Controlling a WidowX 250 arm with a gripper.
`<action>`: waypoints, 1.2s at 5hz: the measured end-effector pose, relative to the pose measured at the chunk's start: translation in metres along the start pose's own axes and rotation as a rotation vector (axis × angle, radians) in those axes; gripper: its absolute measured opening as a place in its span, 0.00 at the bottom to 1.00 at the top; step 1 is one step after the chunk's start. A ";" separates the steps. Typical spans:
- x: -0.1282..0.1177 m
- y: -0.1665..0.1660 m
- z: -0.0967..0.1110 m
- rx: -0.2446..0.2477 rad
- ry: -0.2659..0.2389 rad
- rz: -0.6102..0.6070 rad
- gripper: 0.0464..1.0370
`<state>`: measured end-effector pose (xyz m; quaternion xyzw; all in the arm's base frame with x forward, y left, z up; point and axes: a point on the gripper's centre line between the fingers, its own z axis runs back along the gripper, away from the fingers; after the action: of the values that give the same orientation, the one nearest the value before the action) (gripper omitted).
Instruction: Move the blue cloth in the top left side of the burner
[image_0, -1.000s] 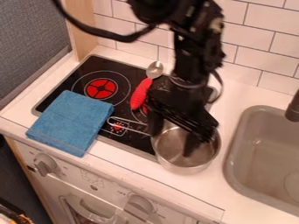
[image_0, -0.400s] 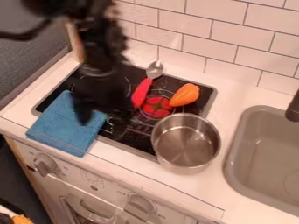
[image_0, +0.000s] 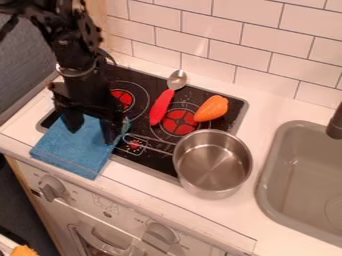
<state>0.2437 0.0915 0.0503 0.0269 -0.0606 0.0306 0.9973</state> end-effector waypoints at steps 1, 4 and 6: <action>0.011 0.013 -0.002 0.014 0.006 -0.031 0.96; 0.011 0.042 -0.029 0.003 0.107 -0.041 0.96; 0.004 0.040 -0.044 -0.014 0.141 -0.003 0.96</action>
<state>0.2500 0.1340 0.0087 0.0179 0.0096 0.0307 0.9993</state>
